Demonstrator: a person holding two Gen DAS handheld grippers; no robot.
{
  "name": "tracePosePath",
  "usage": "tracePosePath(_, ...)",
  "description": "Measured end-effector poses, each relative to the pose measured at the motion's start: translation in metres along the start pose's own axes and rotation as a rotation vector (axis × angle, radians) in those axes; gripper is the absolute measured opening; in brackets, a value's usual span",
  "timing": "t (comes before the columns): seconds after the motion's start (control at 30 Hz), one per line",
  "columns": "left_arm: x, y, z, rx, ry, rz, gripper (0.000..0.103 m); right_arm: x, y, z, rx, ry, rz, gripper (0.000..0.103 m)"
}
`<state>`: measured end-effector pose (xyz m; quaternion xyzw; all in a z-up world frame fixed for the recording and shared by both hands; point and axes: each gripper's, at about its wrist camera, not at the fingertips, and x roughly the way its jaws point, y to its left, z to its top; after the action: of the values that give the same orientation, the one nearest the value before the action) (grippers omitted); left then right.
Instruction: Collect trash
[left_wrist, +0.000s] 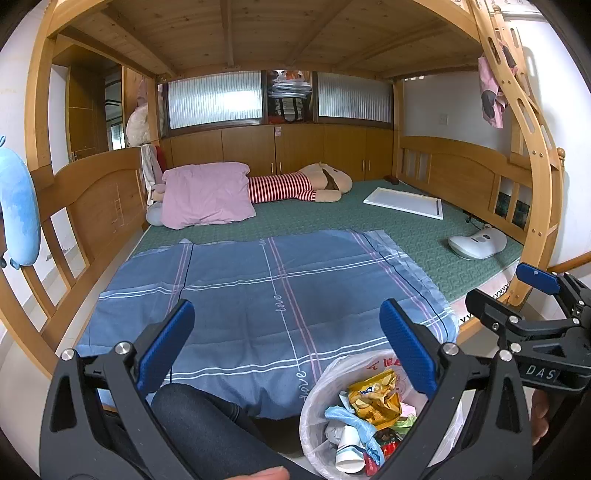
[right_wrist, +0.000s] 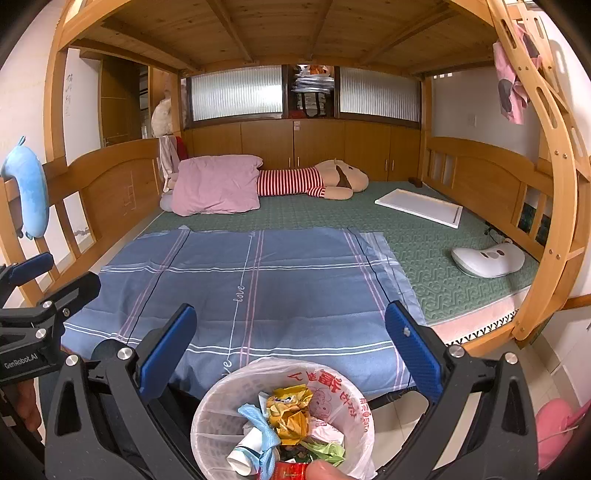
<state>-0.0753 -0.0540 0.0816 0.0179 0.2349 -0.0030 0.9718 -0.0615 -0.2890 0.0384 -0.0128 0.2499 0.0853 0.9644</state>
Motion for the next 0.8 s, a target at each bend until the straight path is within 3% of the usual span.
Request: tracePosePath(0.8, 0.0027, -0.0068, -0.005, 0.005, 0.007, -0.001, 0.1, 0.006, 0.0018, -0.0046, 0.008, 0.011, -0.001, 0.1)
